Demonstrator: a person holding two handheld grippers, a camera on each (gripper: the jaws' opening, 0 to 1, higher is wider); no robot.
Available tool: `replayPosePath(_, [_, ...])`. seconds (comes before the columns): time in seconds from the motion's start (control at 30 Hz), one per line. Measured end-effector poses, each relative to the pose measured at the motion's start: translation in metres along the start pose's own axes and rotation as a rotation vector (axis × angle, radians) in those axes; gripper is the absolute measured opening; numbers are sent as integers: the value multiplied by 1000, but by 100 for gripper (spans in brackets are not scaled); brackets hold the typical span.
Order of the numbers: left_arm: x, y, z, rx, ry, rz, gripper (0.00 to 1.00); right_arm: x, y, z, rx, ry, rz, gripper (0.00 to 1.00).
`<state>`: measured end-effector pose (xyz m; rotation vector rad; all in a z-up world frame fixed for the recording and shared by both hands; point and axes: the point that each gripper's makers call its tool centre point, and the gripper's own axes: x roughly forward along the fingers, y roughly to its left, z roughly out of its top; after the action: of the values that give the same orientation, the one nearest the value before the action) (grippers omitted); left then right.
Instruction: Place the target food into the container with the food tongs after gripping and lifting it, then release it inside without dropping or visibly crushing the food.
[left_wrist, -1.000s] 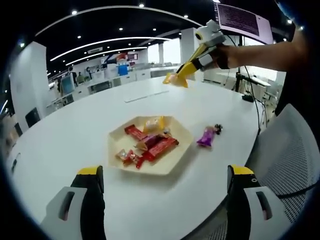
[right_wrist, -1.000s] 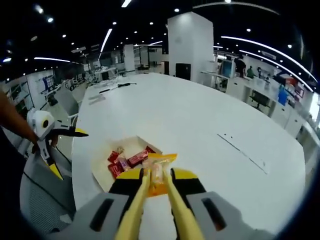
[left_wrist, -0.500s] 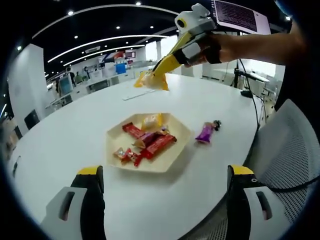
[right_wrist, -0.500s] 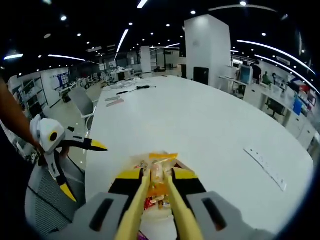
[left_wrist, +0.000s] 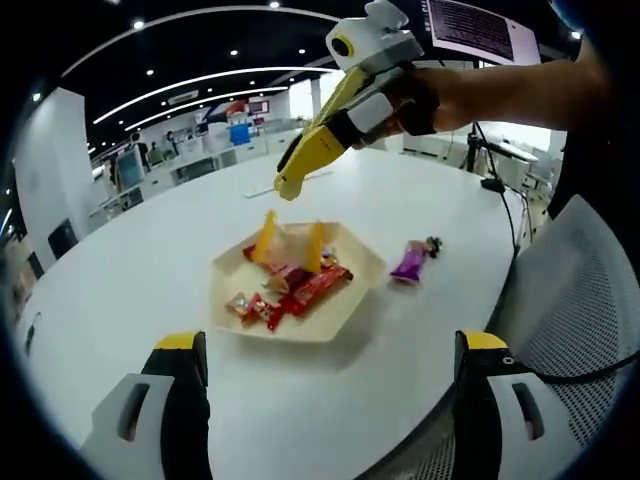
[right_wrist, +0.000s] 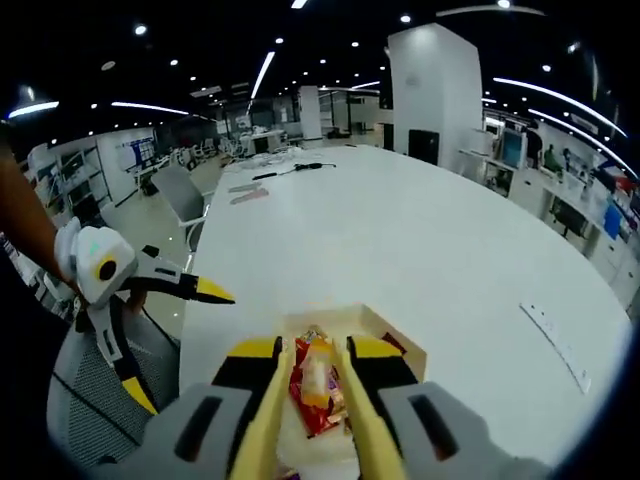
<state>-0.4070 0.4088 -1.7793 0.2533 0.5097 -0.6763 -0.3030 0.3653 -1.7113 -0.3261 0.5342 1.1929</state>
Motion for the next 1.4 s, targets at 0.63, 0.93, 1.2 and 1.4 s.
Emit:
replayPosePath(0.63, [-1,-1,3,-10,-13,-6,99,-50,-22,14,-55,-114,-79,27])
replayPosePath(0.93, [-1,0,5,-19,-26,-4,99,-85,-43,6,-15,-159,-140,27])
replayPosePath(1.2, [-1,1,5,-20,-30,-4,99,-92,-41,10,-16,-177,-153,27])
replayPosePath(1.4, [-2,1,6,-22,-34,-4,99,-98,-39,3,-27,-182,-157,26])
